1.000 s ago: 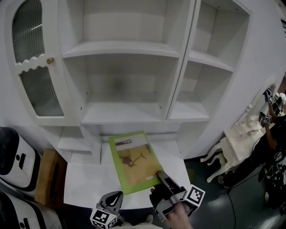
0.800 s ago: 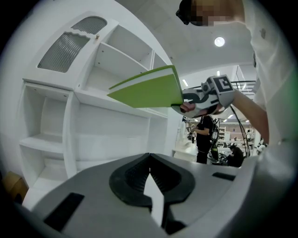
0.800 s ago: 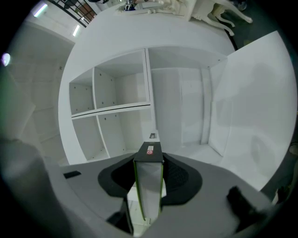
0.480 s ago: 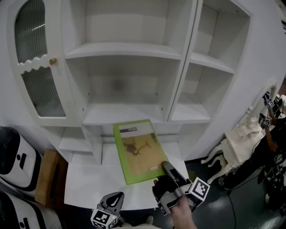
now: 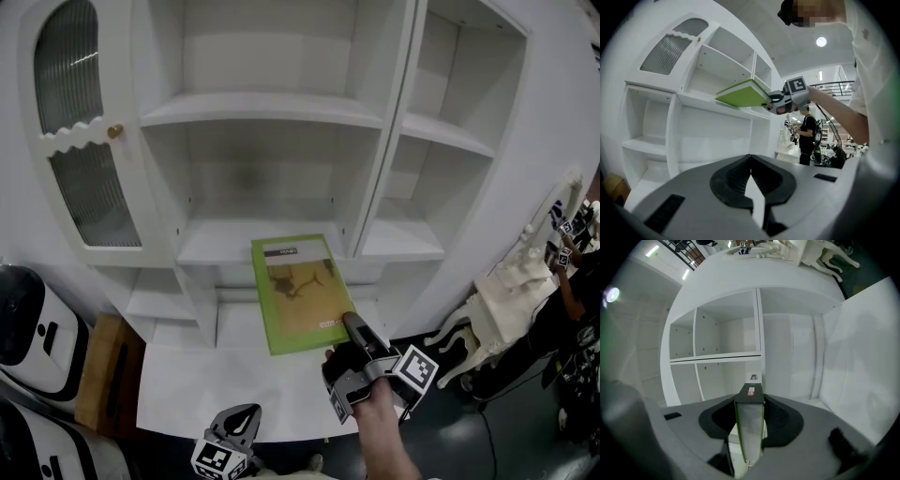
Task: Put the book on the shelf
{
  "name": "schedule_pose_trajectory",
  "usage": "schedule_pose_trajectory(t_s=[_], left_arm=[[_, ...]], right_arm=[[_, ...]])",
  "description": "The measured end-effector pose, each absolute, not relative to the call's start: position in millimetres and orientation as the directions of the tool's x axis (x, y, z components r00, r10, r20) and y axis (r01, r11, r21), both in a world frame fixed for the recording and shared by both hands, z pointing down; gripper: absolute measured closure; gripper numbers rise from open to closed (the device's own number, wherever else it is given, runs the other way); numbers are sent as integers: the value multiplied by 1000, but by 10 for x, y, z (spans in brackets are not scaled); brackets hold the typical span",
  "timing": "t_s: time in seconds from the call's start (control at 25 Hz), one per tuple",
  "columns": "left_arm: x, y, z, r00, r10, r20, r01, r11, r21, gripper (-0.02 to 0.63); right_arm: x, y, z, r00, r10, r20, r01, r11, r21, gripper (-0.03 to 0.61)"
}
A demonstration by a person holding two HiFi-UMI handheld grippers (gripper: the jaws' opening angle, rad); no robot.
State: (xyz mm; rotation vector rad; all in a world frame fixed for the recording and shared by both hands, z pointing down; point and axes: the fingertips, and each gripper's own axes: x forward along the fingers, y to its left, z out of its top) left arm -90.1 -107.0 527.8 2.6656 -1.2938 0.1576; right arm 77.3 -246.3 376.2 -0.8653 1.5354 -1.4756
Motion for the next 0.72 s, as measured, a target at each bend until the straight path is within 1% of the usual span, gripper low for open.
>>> schedule_pose_trajectory(t_s=[0.72], left_arm=[[-900,-1067,5301,609,-774,174,-793,-599,113,604]], right_arm=[[717,-3273,3789,-380,-924,-36,22,29,-999,433]])
